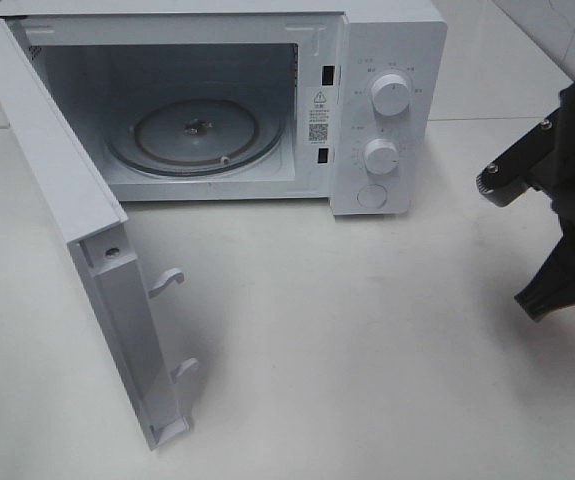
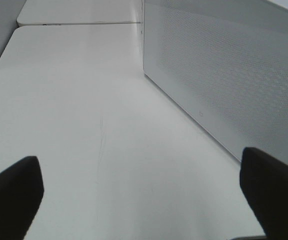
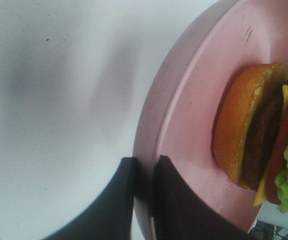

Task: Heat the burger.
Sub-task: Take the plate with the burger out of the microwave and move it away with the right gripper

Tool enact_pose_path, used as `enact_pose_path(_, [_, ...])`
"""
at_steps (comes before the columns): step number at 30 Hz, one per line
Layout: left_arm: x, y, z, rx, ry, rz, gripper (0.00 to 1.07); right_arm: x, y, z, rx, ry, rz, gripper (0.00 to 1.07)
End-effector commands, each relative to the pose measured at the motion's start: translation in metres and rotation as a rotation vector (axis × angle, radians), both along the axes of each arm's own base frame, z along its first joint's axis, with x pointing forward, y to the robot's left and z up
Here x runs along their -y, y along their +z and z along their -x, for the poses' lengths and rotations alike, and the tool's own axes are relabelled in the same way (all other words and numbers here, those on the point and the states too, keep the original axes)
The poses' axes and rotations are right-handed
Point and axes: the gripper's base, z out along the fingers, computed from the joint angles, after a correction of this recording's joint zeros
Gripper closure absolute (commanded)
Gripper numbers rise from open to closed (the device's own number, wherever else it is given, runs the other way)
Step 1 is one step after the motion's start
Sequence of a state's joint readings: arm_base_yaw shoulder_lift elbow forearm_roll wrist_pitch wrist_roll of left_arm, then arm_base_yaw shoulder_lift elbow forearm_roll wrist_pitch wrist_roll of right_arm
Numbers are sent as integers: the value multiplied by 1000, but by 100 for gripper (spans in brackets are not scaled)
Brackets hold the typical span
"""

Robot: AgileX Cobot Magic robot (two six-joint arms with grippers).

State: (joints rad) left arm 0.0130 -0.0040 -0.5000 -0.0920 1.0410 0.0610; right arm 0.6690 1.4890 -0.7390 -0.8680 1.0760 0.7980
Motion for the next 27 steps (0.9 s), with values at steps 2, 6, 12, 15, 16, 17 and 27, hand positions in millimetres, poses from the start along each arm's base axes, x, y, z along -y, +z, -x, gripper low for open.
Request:
enact_pose_path(2, [0,-1,3,21,3,-1,7,-2,-12,-11,39,-87,86,107])
enact_pose_path(6, [0,-1,3,21,3,-1,7,0,-22,-15,29,-127,96,107])
enact_pose_path(12, [0,-1,3,21,3,-1,7,10,-40,-24,-2,-196,98,107])
enact_pose_path(15, [0,-1,3,21,3,-1,7,12,-46,-26,-6,-208,95,107])
enact_pose_path(16, [0,-1,3,21,3,-1,7,12,-48,-27,-8,-213,90,107])
enact_pose_path(17, [0,-1,3,21,3,-1,7,14,-54,-29,-12,-228,87,107])
enact_pose_path(27, [0,-1,3,21,3,-1,7,12,-88,-35,-28,-259,88,105])
